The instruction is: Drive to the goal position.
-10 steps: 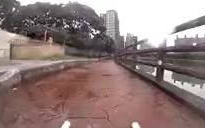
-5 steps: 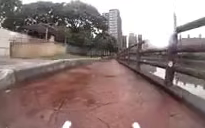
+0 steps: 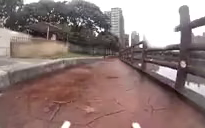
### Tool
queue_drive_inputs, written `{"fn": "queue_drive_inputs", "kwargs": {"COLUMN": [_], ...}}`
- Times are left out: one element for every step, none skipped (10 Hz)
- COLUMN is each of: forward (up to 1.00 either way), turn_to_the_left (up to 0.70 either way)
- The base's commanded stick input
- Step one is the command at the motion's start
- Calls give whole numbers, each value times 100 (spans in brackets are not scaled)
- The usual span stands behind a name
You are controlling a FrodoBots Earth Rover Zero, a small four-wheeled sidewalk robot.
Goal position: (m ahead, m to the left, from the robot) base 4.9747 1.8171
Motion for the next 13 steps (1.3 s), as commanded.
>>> {"fn": "queue_drive_inputs", "kwargs": {"forward": [50, 50, 50, 50, 50, 50, 50, 50, 50, 50, 50, 50, 50], "turn_to_the_left": [14, 13, 2, 0, 0, 0, 4, 16, 5, 5, 1, 0, 0]}}
